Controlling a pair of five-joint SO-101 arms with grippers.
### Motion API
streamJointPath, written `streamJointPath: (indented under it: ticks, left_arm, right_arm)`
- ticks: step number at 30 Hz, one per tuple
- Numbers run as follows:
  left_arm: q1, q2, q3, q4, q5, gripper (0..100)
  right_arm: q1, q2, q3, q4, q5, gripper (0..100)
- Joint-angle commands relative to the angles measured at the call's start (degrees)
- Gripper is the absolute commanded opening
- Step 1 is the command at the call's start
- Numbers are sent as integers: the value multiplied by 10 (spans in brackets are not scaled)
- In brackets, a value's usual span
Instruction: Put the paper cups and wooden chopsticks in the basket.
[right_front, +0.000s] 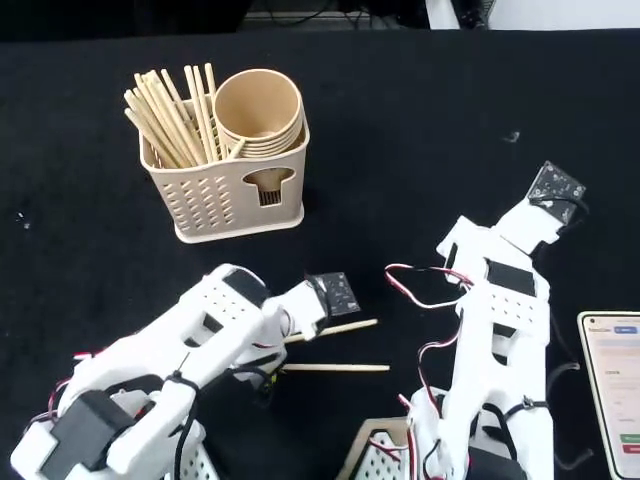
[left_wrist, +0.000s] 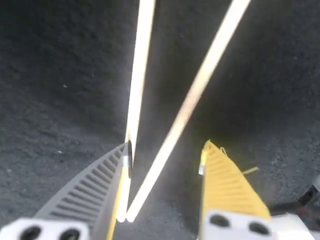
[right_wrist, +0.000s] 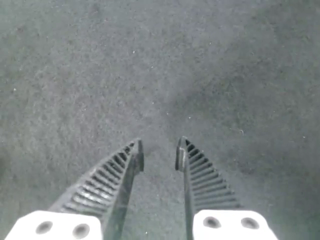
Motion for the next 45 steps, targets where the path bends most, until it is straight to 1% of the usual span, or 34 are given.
streamJointPath:
  ticks: [1, 3, 7, 8, 10, 14, 19, 21, 24, 28, 31, 33, 34, 35, 39, 42, 45]
  left_arm:
    - [4, 1, 32, -54, -2, 233]
    - [7, -4, 41, -54, -2, 201]
    - [10, -5, 26, -7, -3, 37]
    - [9, -5, 19, 6, -3, 23]
    - [10, -5, 6, 34, -4, 41]
    - [9, -5, -31, 82, -6, 30]
    - [-14, -6, -95, 160, -7, 30]
    - [-42, -7, -138, 207, -12, 30]
    - [-97, -40, -203, 272, -40, 30]
    - [-170, -138, -288, 333, -55, 30]
    - [-209, -218, -346, 364, -58, 30]
    - [-225, -261, -386, 356, -54, 30]
    - [-232, -279, -409, 341, -40, 30]
    - [-237, -295, -429, 316, -6, 30]
    - [-263, -331, -459, 155, 171, 30]
    - [-295, -334, -455, 36, 270, 30]
    - [-318, -334, -414, -88, 360, 30]
  right_arm:
    - [-6, -23, -17, 1, 8, 123]
    - [-6, -23, -17, 1, 8, 123]
    - [-7, -23, -17, 1, 8, 123]
    - [-7, -23, -17, 1, 8, 123]
    - [-7, -23, -17, 0, 8, 123]
    - [-7, -23, -9, -19, 8, 123]
    - [-7, -23, -4, -27, 7, 123]
    - [-7, -23, -4, -26, 6, 123]
    - [-7, -23, -4, -26, 4, 123]
    - [-7, -23, -4, -26, 4, 123]
    - [-7, -23, -3, -26, 4, 123]
    - [-8, -23, 0, -30, 4, 123]
    - [-10, -23, 1, -30, 4, 123]
    - [-14, -23, 1, -30, 4, 123]
    - [-28, -23, 2, -28, 5, 123]
    - [-28, -23, 8, -31, 7, 123]
    - [-28, -23, 9, -31, 7, 123]
